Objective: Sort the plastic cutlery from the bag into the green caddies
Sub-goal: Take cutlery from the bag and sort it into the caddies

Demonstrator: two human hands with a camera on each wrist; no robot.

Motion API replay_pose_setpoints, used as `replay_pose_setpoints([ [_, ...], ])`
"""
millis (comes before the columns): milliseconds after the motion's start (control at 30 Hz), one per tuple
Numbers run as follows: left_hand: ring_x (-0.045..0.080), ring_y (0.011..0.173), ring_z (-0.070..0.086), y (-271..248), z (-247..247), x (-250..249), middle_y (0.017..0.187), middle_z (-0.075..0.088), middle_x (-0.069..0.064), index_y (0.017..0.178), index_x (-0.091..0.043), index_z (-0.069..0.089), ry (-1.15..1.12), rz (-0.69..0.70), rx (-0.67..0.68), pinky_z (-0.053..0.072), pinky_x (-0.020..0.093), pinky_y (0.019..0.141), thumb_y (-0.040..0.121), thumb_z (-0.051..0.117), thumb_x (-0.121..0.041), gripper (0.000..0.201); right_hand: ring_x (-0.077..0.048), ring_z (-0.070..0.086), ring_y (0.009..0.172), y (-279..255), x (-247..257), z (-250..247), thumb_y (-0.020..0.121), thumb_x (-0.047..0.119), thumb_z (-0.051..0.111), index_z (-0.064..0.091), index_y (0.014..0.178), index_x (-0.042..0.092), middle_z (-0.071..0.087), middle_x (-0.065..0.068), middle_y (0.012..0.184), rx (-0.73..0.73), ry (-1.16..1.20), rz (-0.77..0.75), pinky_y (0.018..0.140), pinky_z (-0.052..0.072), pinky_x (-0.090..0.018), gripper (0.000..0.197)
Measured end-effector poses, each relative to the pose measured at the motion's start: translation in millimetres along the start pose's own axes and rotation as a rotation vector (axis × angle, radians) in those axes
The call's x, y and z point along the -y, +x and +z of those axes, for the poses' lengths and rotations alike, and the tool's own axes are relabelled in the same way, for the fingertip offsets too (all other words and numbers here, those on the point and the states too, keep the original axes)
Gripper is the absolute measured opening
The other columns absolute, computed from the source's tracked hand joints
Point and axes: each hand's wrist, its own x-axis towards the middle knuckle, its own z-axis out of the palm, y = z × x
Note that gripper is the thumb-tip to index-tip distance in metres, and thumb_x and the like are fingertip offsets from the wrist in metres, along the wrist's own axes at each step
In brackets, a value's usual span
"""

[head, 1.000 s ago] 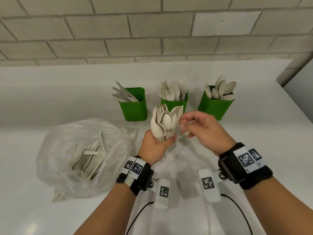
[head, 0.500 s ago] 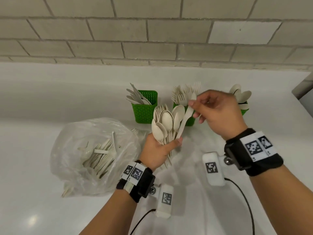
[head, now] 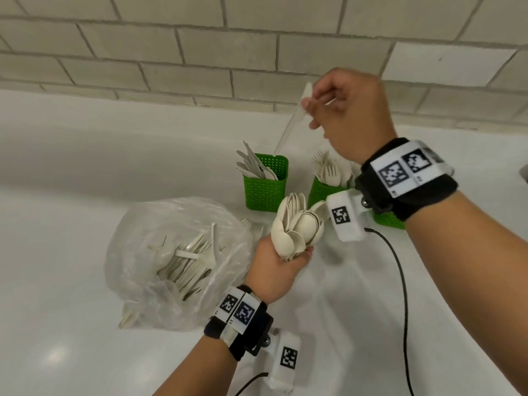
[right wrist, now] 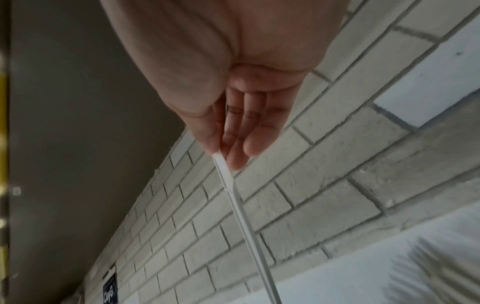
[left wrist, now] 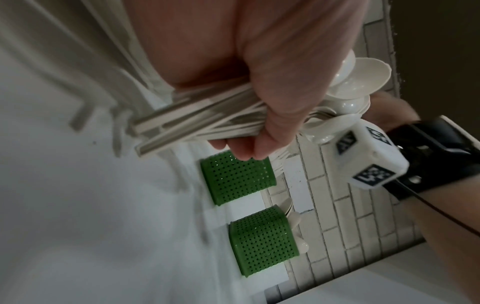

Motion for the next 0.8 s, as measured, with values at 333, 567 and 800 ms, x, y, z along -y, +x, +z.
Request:
replay_pose_setpoints([
  [333,-0.003,0.081,0.061,0.1,-7.8,2.0,0.091,0.067,-0.006,0.108,-0.011,0.063,0.146,0.012,-0.105,0.048,0.009,0.070,0.084,0.069,0.000,0.027,-0.011,0.062,0.078,7.6,-37.8,49.1,0.090,0.020,0.065,0.074,0.098,0.015,0.069,0.002,0.093,0.578,-0.404,0.180,0.072,0.043,-0.019,0.013],
  [567,0.001,0.078,0.065,4.2,-8.3,3.3,0.089,0.070,-0.002,0.104,-0.004,0.066,0.100,-0.017,-0.083,0.048,0.012,0.065,0.082,0.074,-0.007,0.024,-0.002,0.059,0.066,-18.4,-11.7,12.8,0.089,0.023,0.067,0.072,0.098,0.019,0.069,0.008,0.087,0.391,-0.175,0.163,0.064,0.046,-0.015,0.011],
  [800,-0.008,0.076,0.063,5.1,6.8,-4.4,0.082,0.067,-0.017,0.103,-0.022,0.064,0.207,0.042,-0.072,0.048,0.009,0.064,0.079,0.077,-0.011,0.030,-0.004,0.056,0.068,-82.6,-3.9,-6.7,0.076,0.054,0.070,0.070,0.075,0.024,0.060,0.010,0.073,0.488,-0.451,0.130,0.064,0.045,-0.024,0.030],
])
